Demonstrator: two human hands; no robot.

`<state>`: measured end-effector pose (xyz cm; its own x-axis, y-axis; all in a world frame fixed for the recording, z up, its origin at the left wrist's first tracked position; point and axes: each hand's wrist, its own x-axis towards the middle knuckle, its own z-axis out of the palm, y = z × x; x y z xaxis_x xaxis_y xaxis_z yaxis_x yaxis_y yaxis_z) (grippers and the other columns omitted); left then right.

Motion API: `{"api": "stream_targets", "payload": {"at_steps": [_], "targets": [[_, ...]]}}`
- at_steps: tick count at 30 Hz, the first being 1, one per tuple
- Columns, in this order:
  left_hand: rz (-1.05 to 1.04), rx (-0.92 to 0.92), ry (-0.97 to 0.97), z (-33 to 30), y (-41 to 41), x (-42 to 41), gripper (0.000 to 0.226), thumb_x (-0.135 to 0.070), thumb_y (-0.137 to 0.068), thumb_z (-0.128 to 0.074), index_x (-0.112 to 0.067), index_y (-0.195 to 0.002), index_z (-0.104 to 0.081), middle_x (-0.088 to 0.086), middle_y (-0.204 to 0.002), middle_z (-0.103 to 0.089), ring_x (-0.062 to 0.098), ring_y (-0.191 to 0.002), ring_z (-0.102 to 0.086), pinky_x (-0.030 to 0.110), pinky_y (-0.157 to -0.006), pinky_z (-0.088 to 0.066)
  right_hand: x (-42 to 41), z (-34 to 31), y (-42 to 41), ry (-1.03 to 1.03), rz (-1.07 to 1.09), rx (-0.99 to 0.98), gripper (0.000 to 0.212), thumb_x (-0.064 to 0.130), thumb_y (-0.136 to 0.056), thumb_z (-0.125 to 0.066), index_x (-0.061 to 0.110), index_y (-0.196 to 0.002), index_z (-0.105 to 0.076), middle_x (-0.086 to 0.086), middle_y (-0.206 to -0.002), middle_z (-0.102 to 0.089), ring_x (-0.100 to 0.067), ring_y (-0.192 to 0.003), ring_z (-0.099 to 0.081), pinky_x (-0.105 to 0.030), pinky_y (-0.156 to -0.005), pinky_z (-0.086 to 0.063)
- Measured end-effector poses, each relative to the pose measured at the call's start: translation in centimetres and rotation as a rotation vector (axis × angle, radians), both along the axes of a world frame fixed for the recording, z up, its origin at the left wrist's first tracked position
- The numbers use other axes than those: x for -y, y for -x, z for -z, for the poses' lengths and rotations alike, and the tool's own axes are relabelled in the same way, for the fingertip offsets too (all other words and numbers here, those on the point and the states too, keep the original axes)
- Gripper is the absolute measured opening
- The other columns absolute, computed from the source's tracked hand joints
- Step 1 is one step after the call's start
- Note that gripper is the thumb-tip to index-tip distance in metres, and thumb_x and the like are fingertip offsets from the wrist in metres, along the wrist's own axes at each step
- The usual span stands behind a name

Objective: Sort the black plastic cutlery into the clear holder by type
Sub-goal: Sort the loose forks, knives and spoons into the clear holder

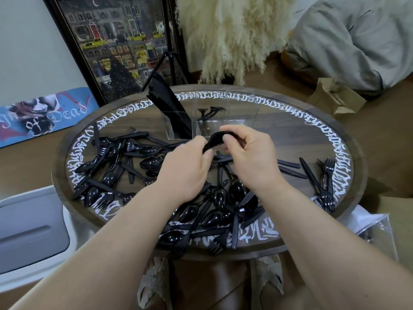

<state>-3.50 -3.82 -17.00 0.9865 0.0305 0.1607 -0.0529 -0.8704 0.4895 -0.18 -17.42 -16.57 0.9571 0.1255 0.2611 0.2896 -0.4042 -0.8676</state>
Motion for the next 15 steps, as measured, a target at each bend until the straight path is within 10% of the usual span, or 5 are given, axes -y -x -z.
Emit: {"api": "stream_targets", "payload": {"at_steps": [4,10,15], "targets": [[-0.105,0.244,0.07,-1.5,-0.3,-1.0,0.042,-0.034,-0.093,-0.056,-0.017,-0.131,-0.051,0.001,-0.126,-0.053,0.02,-0.119,-0.044,0.025,-0.095,-0.03,1.8,-2.4,-0.3,-0.047,0.127,0.248,0.022,0.01,-0.092,-0.057,0.017,-0.107,-0.072,0.013,-0.087,-0.068,-0.004,-0.081,-0.064,-0.024,-0.08,-0.052],[-0.104,0.118,-0.04,-1.9,-3.8,-2.4,0.052,-0.024,-0.094,-0.057,-0.013,-0.142,-0.042,0.006,-0.141,-0.046,0.02,-0.127,-0.045,0.031,-0.105,-0.034,2.3,-5.9,-4.8,0.122,0.283,0.595,0.024,0.009,-0.09,-0.057,0.005,-0.109,-0.071,-0.006,-0.103,-0.072,-0.009,-0.094,-0.062,0.0,-0.087,-0.035],[-0.067,0.066,-0.158,-2.5,-7.8,-3.1,0.049,-0.021,-0.095,-0.056,-0.014,-0.142,-0.044,0.008,-0.138,-0.05,0.024,-0.126,-0.048,0.034,-0.104,-0.036,0.4,-5.6,-9.4,0.395,0.153,0.696,0.024,0.007,-0.089,-0.055,0.004,-0.106,-0.072,-0.013,-0.099,-0.072,-0.029,-0.092,-0.068,-0.031,-0.083,-0.05]]}}
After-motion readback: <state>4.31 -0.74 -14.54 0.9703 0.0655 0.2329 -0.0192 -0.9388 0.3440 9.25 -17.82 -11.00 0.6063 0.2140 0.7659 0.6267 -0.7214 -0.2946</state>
